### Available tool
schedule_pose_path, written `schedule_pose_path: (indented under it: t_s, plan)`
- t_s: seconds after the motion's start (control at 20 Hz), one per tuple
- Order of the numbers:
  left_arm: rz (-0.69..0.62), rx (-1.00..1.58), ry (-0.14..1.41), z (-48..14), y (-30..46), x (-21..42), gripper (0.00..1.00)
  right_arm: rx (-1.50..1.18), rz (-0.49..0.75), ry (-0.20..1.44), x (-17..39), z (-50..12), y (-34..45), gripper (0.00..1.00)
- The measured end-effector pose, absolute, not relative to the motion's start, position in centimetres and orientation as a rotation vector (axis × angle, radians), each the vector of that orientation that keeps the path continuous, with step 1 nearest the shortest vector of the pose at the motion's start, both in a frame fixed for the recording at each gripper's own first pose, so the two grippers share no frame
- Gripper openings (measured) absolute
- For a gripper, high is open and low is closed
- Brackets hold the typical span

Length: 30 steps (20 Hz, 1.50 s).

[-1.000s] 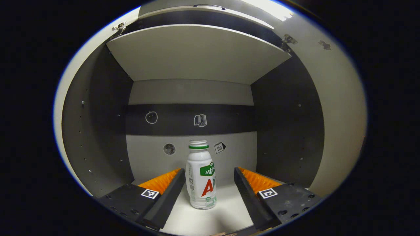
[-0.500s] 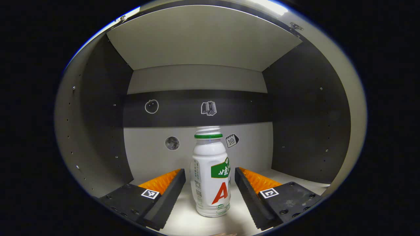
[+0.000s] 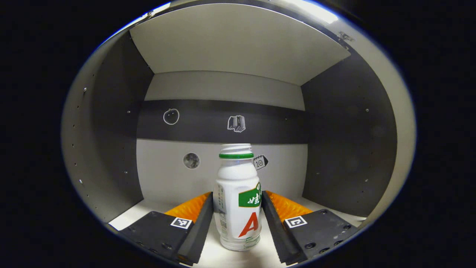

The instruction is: Grasp the bottle in the cabinet with the left hand and place it on the coaster, then close the right door with the right hand and the left door with the left hand.

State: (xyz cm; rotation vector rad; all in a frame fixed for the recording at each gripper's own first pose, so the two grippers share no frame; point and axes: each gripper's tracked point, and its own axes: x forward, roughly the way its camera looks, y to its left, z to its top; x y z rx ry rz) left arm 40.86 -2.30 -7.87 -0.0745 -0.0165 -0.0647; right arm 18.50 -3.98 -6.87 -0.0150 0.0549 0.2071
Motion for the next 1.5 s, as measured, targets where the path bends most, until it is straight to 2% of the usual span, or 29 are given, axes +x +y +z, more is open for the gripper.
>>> schedule_pose_path:
  t_s: [0.45, 0.9, 1.25, 1.5]
  plan:
    - [-0.129, -0.092, -0.091, -2.5, -1.6, 28.1, 0.76, -0.020, 0.117, 0.028, 14.6, -5.1, -3.9, 0.97]
    - [-0.213, -0.118, -0.060, -4.4, -2.4, 12.3, 0.76, -0.079, -0.037, 0.025, 6.4, -5.1, -4.9, 0.97]
    - [-0.217, -0.092, -0.024, -8.6, -4.4, 5.5, 0.76, -0.069, 0.001, 0.027, 3.7, -6.2, -5.2, 0.97]
    - [-0.146, -0.105, -0.003, -14.2, -6.1, 1.8, 0.76, -0.039, 0.074, 0.096, 3.5, -10.6, -6.3, 0.97]
